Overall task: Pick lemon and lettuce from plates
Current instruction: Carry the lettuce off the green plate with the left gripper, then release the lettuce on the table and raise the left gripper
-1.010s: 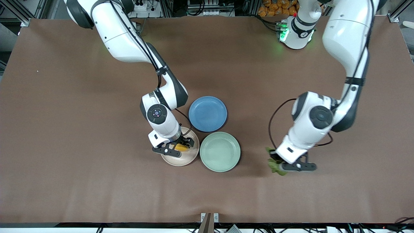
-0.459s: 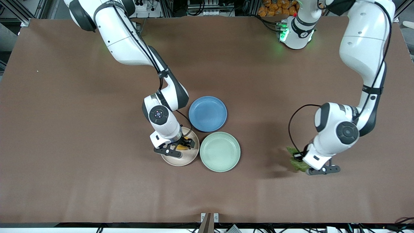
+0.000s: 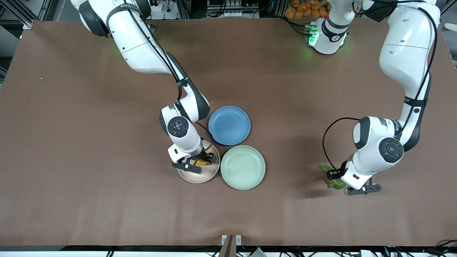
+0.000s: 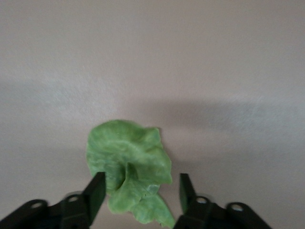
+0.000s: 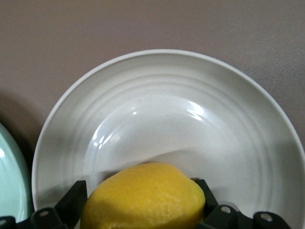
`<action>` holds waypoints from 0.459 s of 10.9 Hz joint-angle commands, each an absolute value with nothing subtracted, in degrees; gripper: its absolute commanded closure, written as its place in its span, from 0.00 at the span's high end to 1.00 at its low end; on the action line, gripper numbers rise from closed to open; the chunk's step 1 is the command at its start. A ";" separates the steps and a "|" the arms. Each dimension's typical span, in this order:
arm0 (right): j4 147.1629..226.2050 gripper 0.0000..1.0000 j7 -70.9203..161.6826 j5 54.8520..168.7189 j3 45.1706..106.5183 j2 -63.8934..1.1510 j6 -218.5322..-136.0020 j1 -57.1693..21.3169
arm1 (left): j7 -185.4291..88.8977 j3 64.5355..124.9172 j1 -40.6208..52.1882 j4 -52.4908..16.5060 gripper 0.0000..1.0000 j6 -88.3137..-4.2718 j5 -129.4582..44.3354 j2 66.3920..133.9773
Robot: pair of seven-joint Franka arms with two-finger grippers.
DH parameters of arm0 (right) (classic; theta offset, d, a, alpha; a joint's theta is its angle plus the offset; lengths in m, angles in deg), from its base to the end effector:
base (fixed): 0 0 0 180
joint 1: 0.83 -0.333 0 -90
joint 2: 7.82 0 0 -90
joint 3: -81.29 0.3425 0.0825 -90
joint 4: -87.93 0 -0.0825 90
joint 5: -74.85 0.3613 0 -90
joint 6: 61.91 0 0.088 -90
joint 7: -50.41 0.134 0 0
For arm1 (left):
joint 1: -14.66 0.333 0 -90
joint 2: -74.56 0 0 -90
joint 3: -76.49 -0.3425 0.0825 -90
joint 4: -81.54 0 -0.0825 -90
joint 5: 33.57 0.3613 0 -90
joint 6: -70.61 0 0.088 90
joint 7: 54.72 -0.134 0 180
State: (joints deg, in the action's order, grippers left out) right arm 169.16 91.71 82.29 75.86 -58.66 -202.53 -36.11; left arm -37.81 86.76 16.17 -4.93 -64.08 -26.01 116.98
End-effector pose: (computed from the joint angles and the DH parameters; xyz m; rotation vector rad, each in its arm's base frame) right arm 0.6403 0.3877 0.1870 -3.0070 0.3832 -0.1734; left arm 0.7222 -0.0830 0.2493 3.0888 0.1664 0.1665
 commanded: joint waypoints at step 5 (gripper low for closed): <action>168.52 1.00 93.30 81.80 75.23 -60.20 -204.29 -36.95 | -38.54 86.42 17.20 -4.94 1.00 -50.01 -26.02 100.26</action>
State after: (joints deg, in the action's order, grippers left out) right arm 169.15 91.78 82.27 75.74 -59.08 -203.29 -36.38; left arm -37.81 86.67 16.45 -3.28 -56.05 -26.02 108.11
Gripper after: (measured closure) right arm 0.000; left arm 0.000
